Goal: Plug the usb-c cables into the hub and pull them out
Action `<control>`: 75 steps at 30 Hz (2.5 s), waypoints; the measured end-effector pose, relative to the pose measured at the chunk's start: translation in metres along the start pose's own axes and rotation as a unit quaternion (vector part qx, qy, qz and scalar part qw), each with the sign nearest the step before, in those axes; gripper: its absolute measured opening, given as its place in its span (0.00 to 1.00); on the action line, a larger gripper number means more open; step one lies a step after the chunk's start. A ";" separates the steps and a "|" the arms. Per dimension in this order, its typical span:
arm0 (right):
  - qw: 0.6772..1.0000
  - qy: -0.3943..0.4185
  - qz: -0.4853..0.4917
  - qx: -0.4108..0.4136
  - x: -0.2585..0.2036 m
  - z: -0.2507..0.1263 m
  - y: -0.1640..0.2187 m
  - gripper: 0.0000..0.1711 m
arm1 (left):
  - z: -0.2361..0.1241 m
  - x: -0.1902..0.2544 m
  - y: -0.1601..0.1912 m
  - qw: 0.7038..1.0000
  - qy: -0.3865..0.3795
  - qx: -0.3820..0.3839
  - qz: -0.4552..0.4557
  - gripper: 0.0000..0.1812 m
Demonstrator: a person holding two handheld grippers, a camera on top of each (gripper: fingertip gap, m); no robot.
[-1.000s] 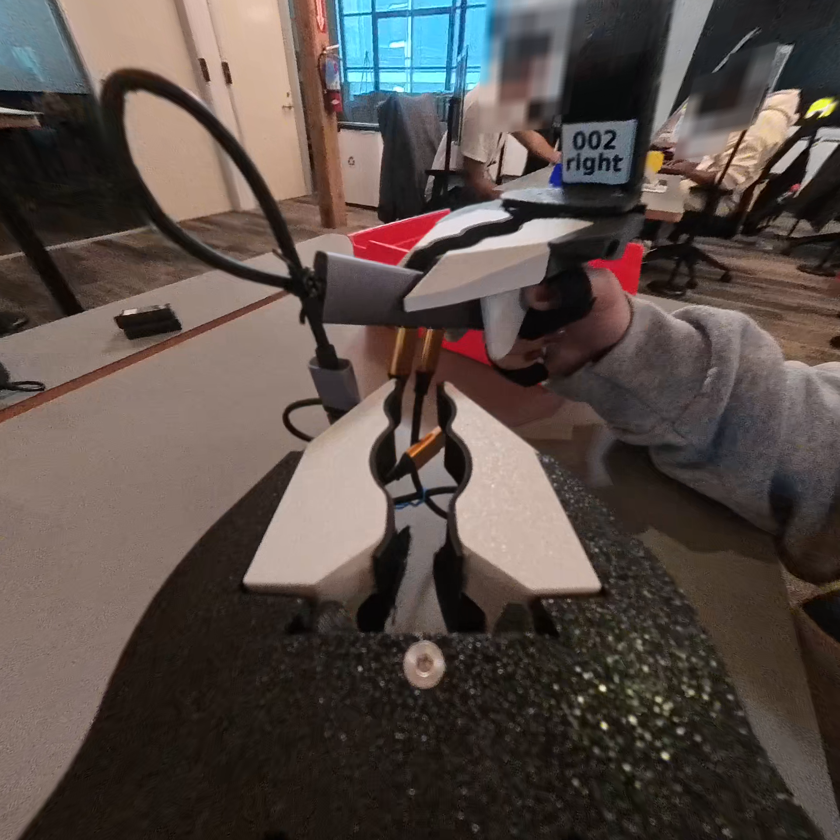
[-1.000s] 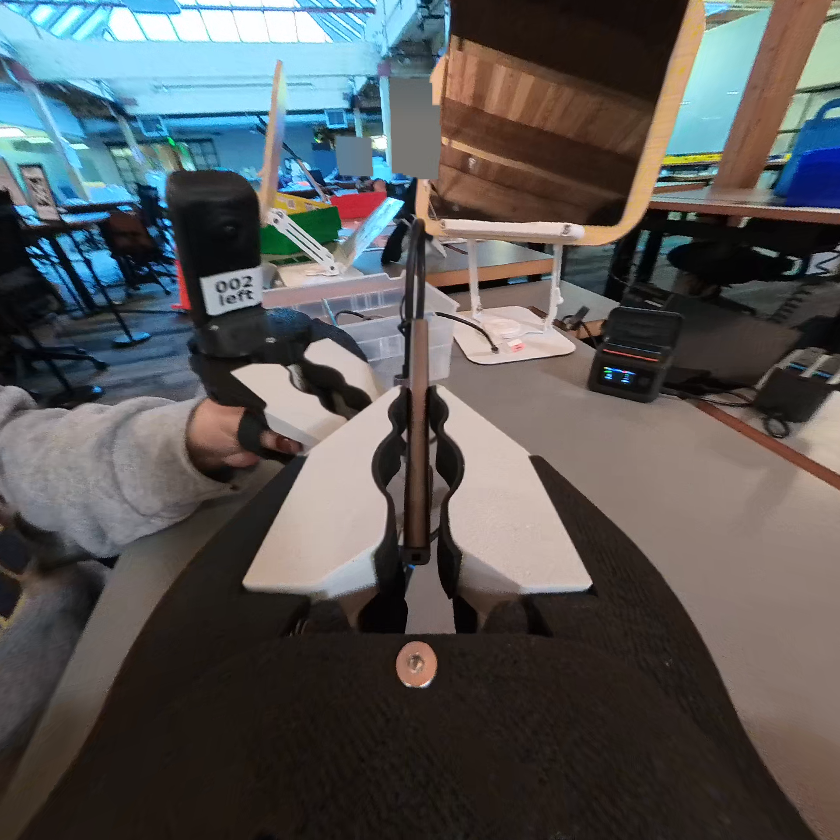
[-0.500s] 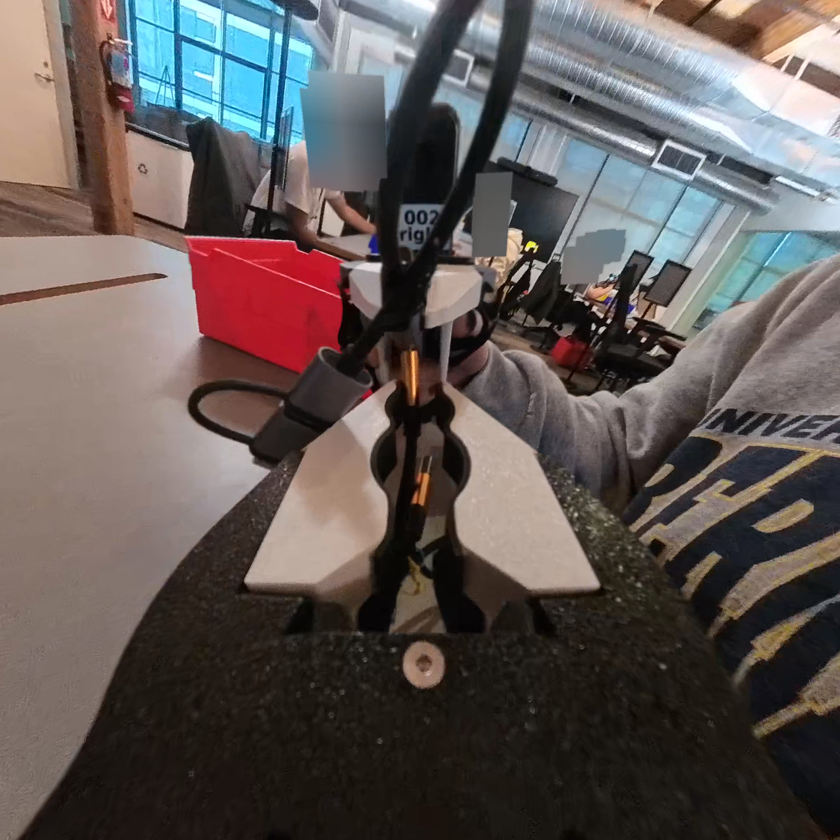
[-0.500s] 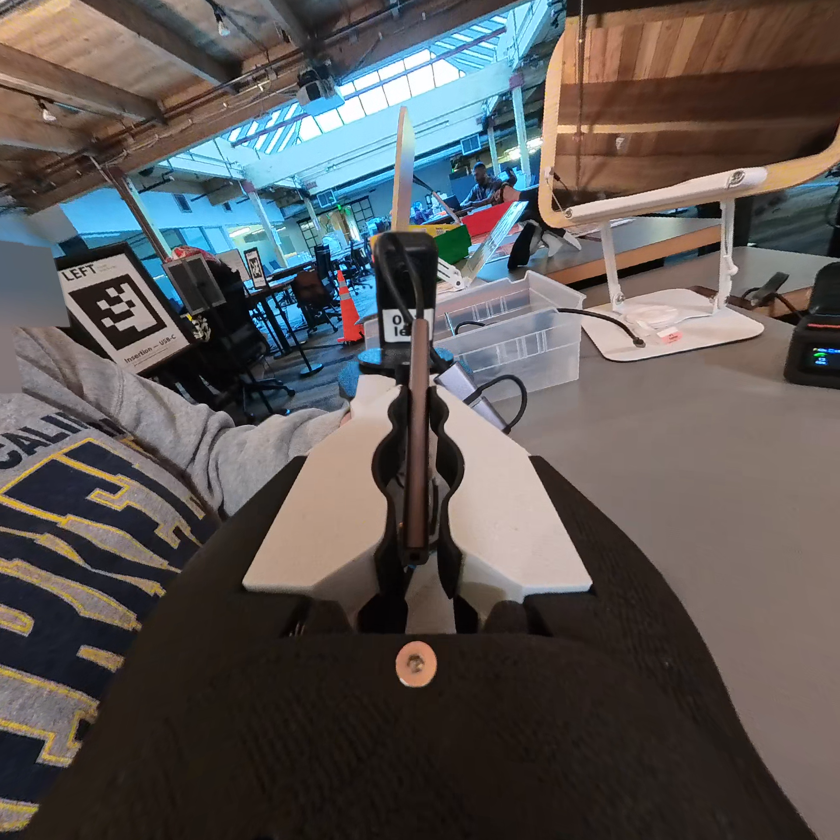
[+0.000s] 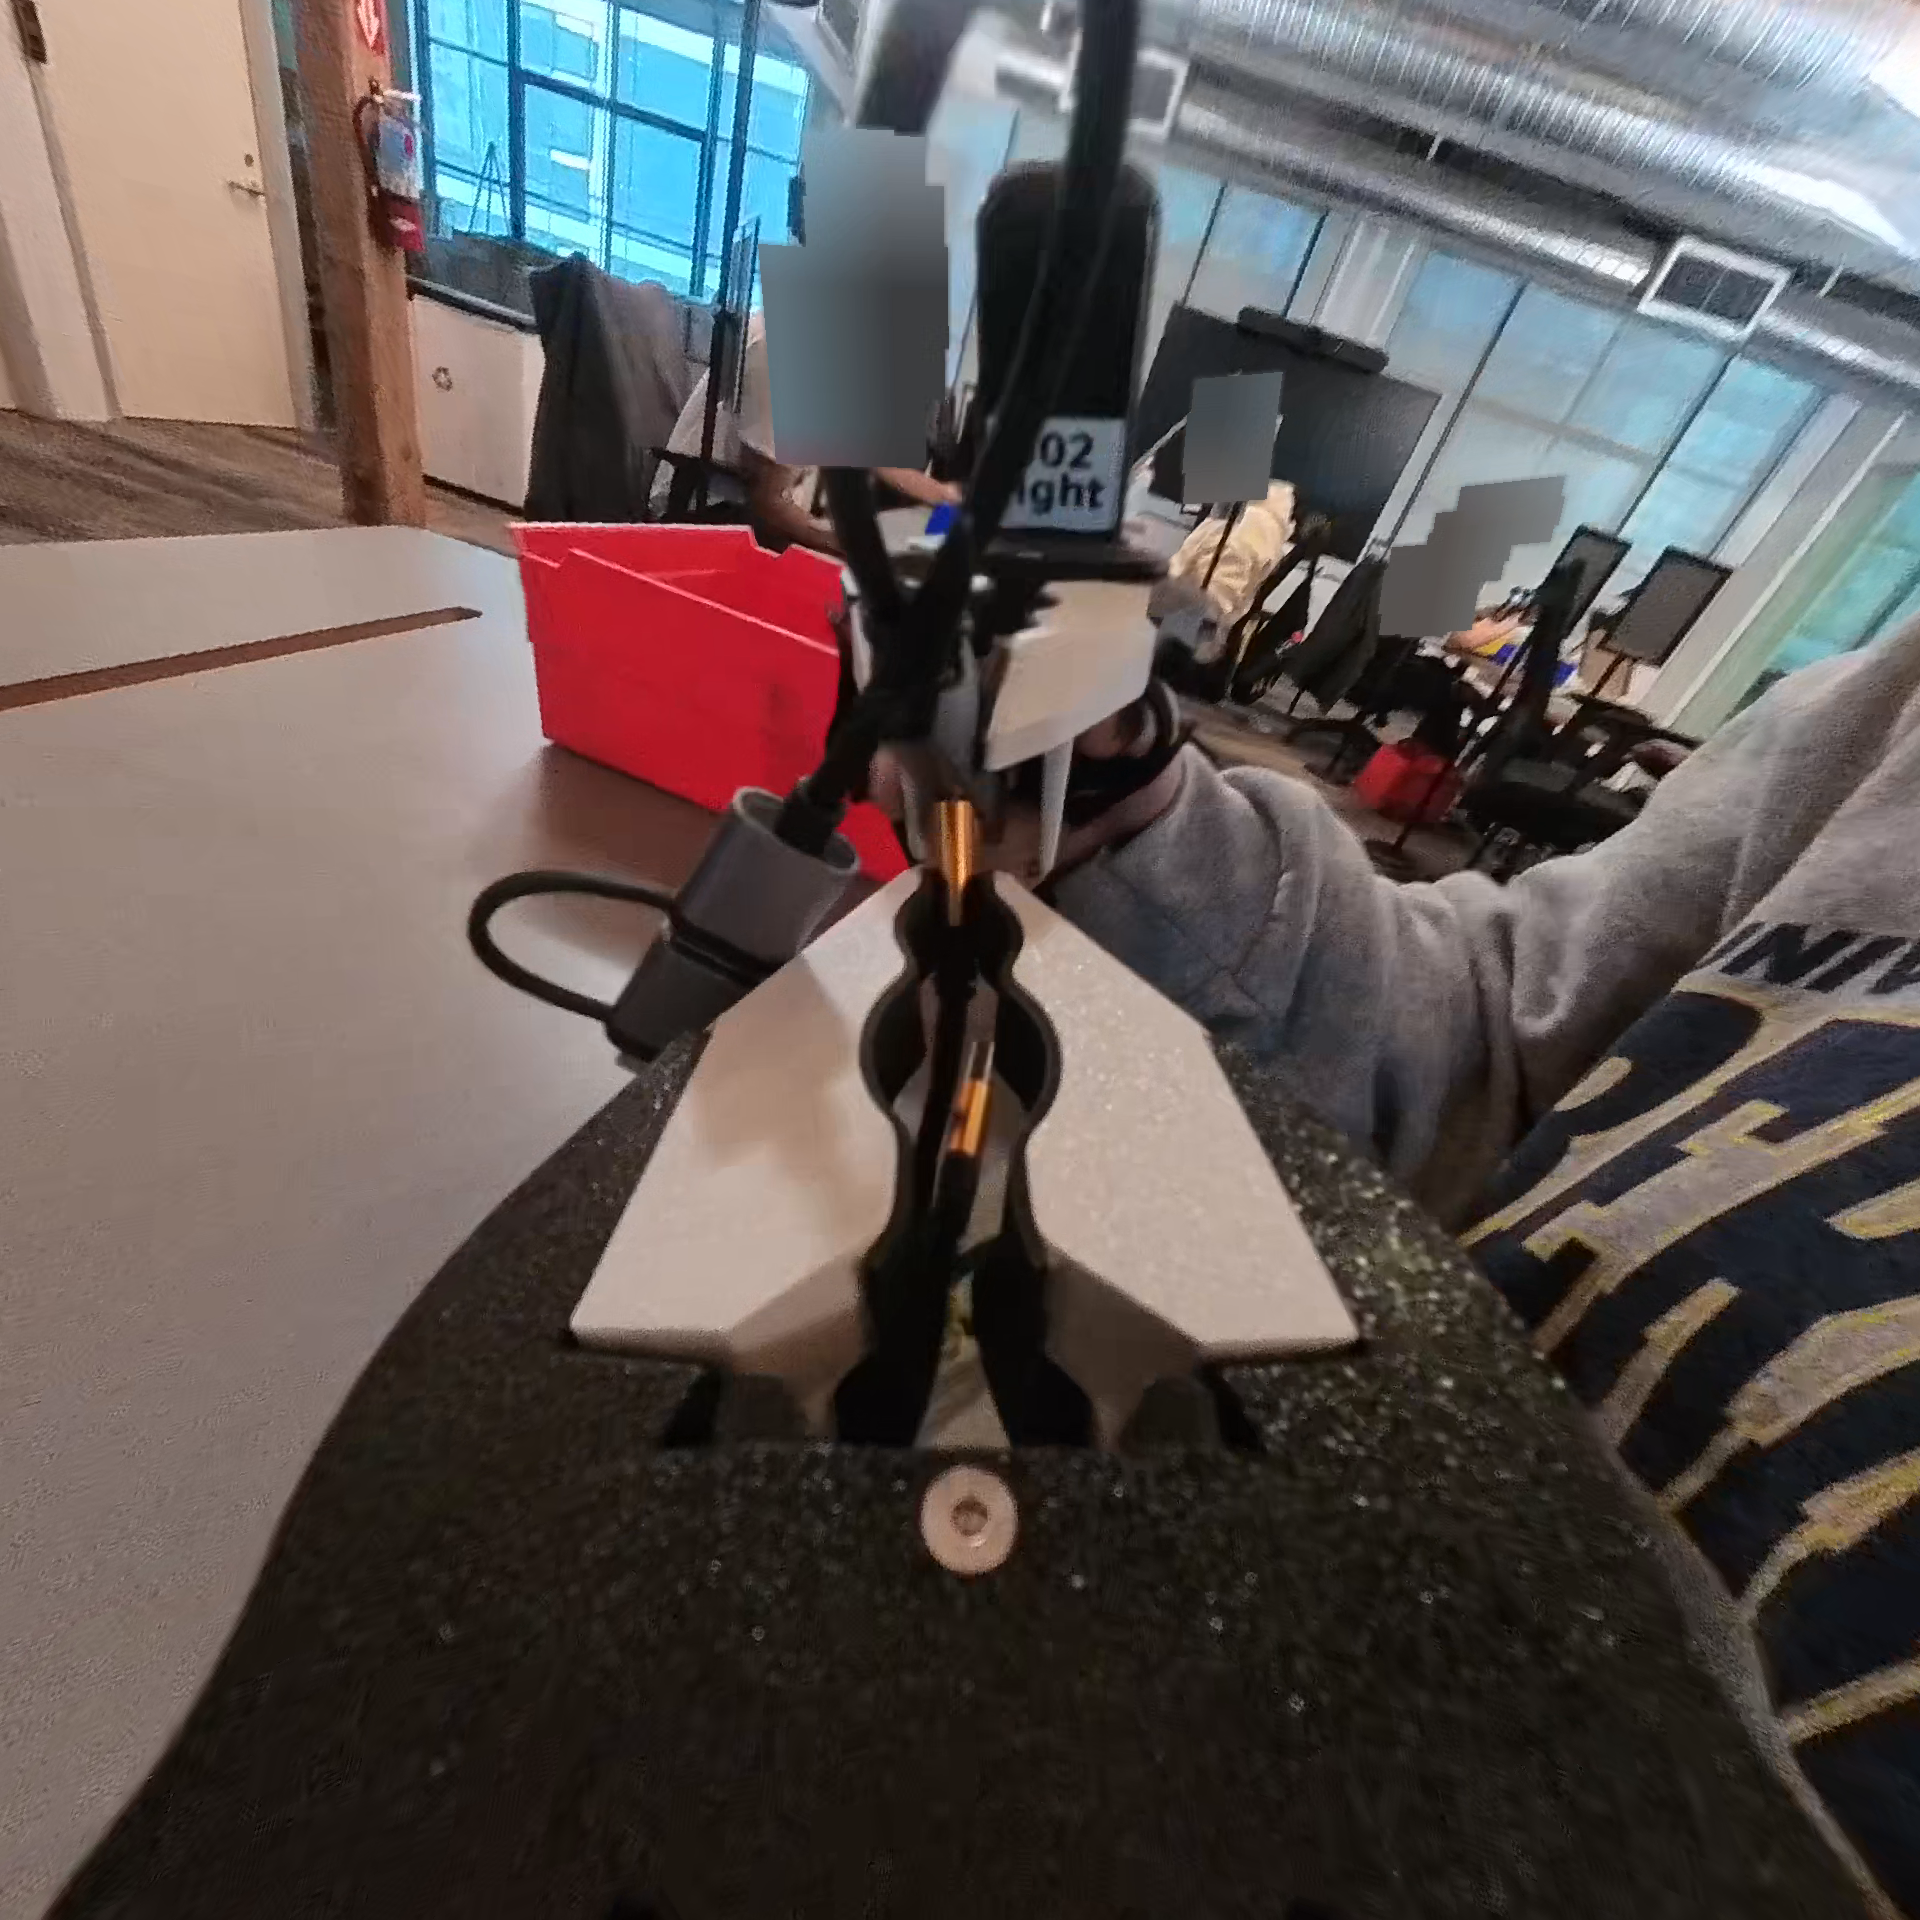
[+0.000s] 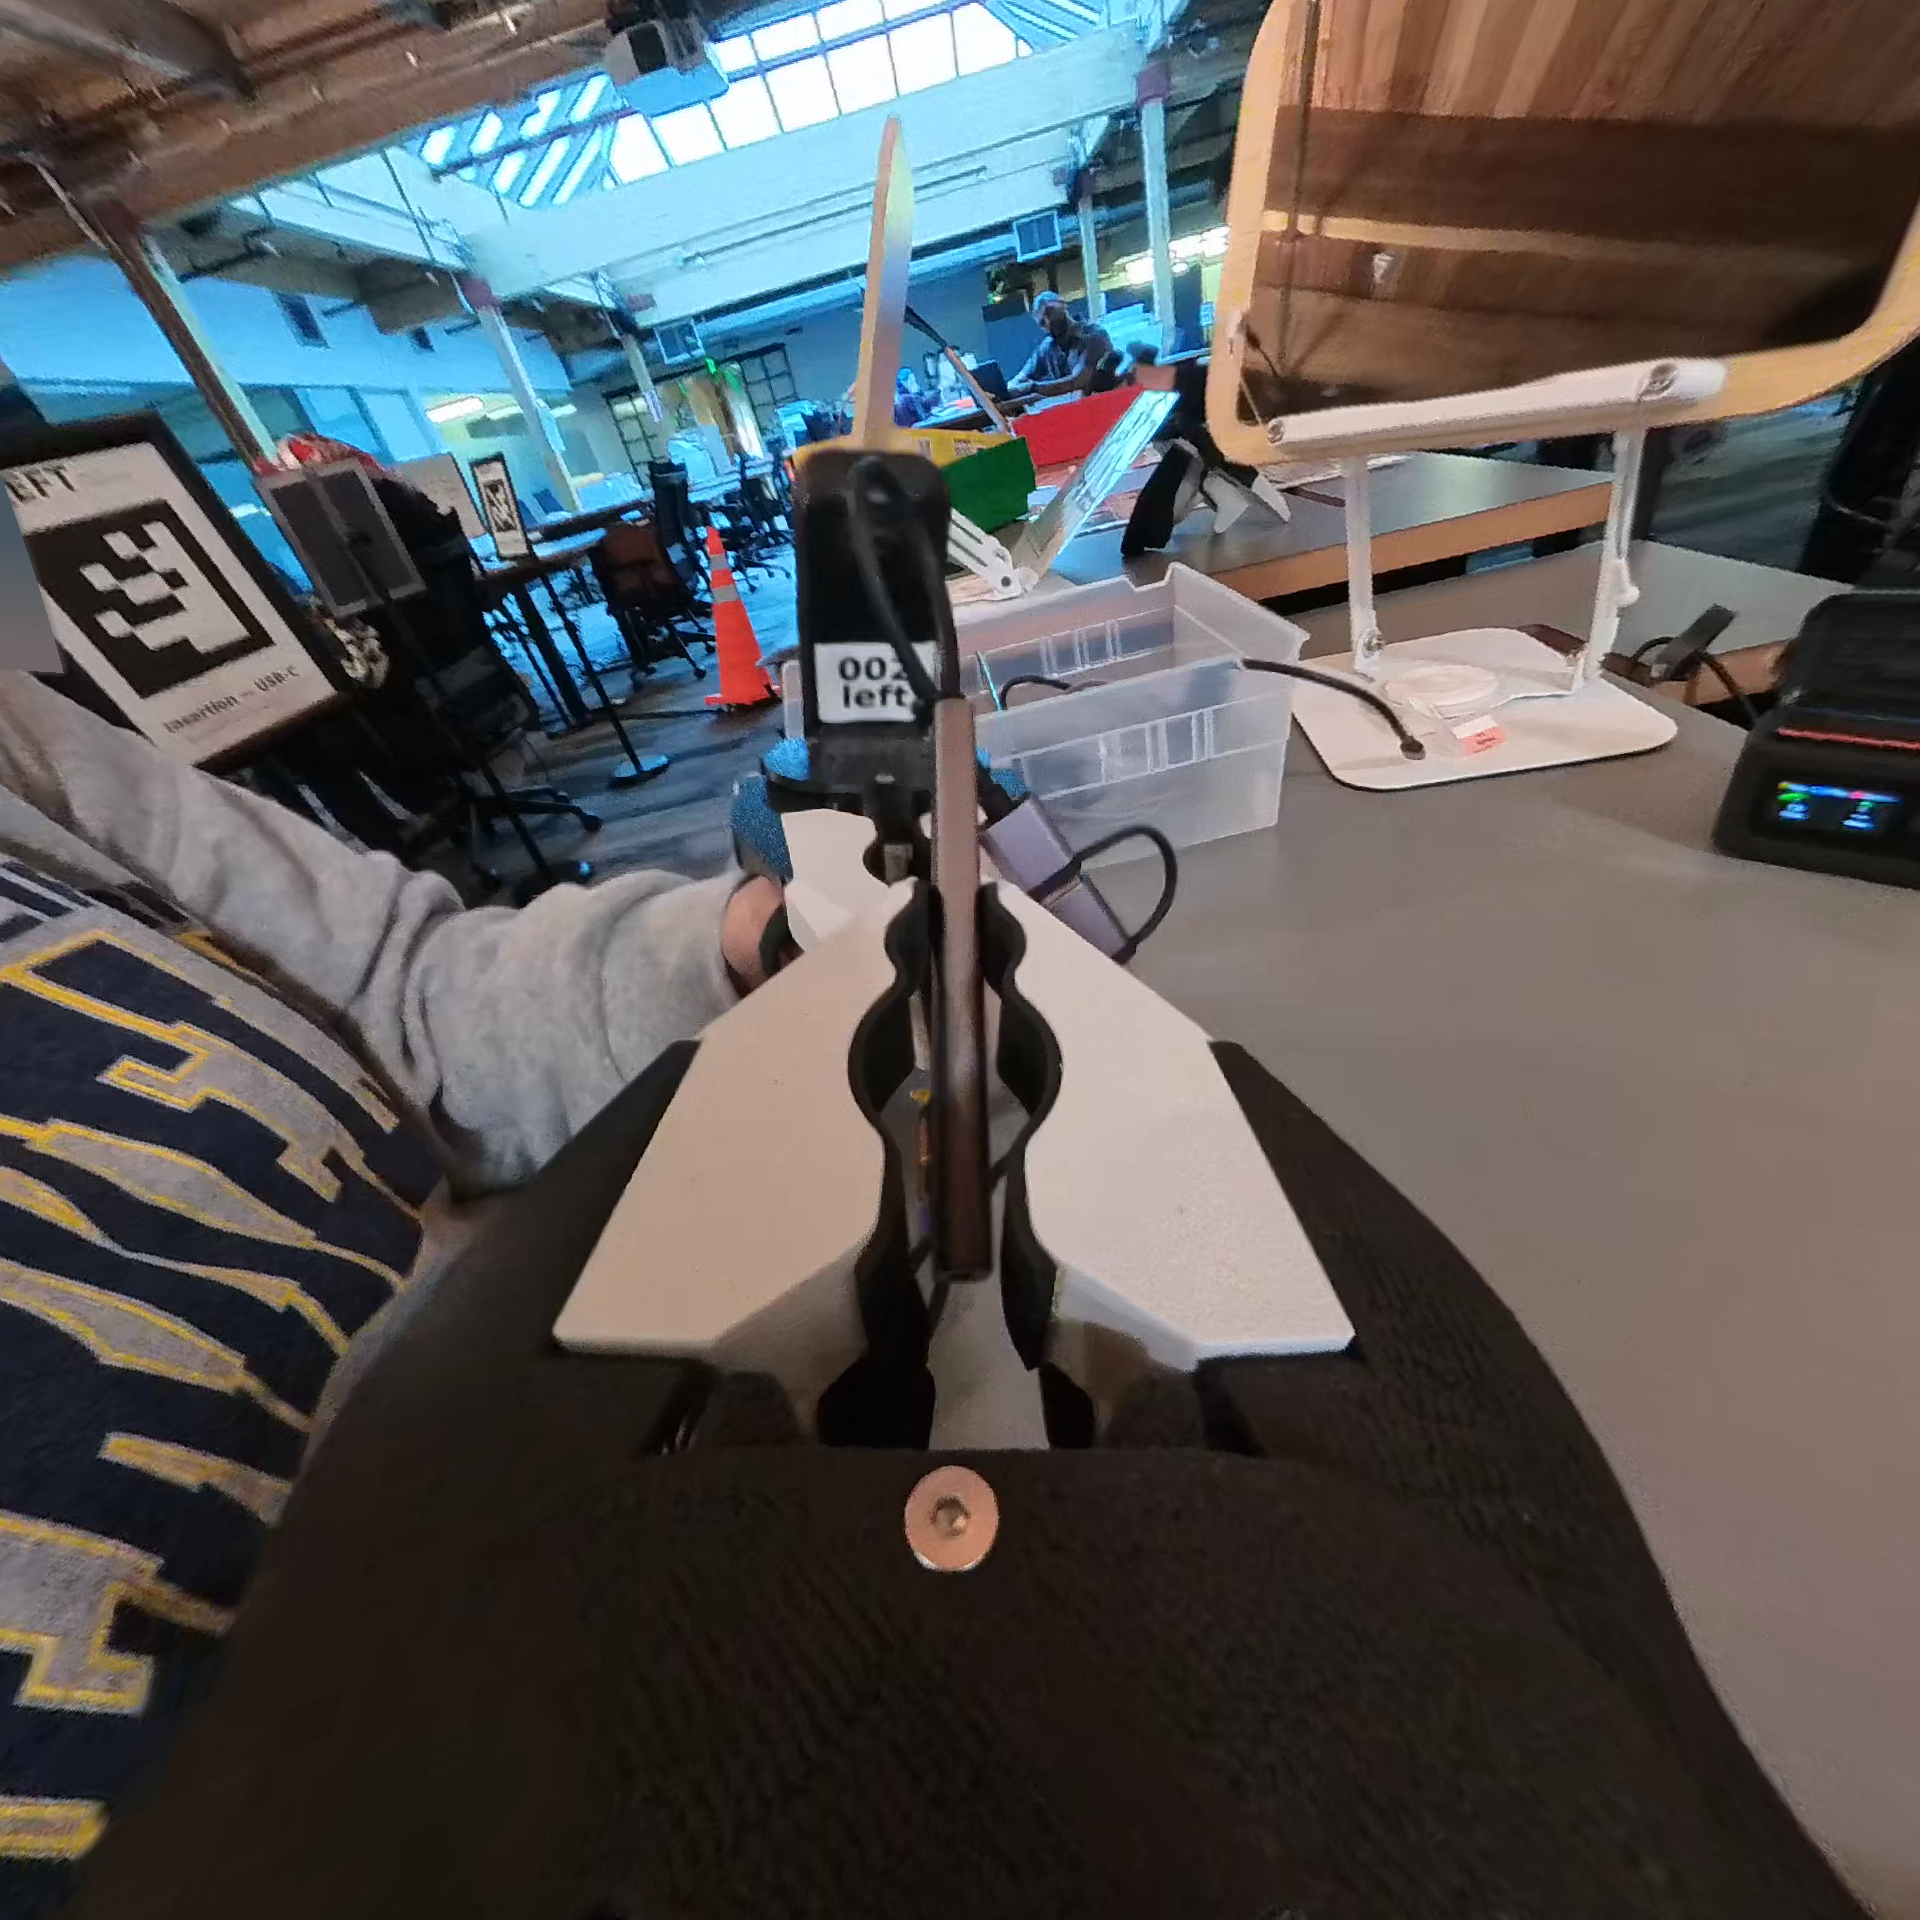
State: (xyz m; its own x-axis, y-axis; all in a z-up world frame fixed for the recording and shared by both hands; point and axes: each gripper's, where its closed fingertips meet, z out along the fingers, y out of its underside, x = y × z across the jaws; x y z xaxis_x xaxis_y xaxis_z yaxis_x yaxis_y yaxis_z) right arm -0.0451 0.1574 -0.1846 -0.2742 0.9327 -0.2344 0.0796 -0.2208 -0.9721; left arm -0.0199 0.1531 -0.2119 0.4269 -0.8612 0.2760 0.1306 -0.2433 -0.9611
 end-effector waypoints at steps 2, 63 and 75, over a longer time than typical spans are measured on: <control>0.999 -0.020 0.038 0.033 -0.005 0.002 -0.011 0.04 | -0.008 0.007 -0.014 0.999 0.031 0.035 -0.014 0.02; 0.955 0.270 -0.100 -0.073 0.012 -0.060 0.016 0.04 | -0.036 -0.026 0.068 0.951 -0.188 -0.244 0.022 0.34; 0.993 0.107 -0.050 -0.005 -0.030 -0.042 0.004 0.04 | 0.015 0.046 0.016 0.979 -0.028 -0.125 0.158 0.12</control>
State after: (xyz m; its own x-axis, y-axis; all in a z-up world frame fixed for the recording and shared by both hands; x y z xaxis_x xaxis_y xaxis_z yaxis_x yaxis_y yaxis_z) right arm 0.0035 0.1403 -0.1810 -0.0721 0.9892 -0.1277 0.0727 -0.1225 -0.9898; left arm 0.0147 0.1163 -0.2140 0.4601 -0.8868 -0.0428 -0.2360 -0.0757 -0.9688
